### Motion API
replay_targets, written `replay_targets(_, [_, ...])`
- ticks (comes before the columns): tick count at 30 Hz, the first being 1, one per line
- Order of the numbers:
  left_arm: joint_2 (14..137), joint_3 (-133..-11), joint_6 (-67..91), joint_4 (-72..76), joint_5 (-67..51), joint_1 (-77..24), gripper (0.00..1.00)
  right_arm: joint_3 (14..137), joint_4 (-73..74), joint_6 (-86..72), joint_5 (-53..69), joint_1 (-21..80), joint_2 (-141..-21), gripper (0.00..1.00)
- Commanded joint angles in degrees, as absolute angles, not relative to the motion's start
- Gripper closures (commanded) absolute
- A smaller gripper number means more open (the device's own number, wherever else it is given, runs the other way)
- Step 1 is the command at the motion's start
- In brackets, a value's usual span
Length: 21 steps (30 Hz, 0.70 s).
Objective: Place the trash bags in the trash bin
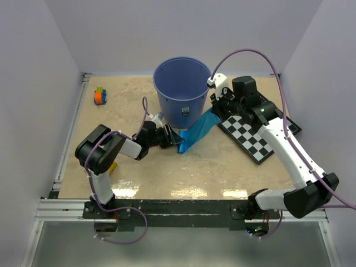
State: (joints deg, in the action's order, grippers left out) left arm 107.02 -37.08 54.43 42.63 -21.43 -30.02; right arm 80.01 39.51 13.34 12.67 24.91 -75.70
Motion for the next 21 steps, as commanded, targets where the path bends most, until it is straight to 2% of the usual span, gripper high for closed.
replay_targets(1, [110.7, -35.8, 51.6, 29.5, -16.1, -30.0, 0.44, 85.5, 41.0, 17.8, 8.6, 24.4, -73.7, 1.00])
replay_targets(21, [110.7, -35.7, 51.9, 28.9, -15.2, -30.0, 0.43, 96.6, 44.6, 21.2, 4.7, 22.3, -74.3, 1.00])
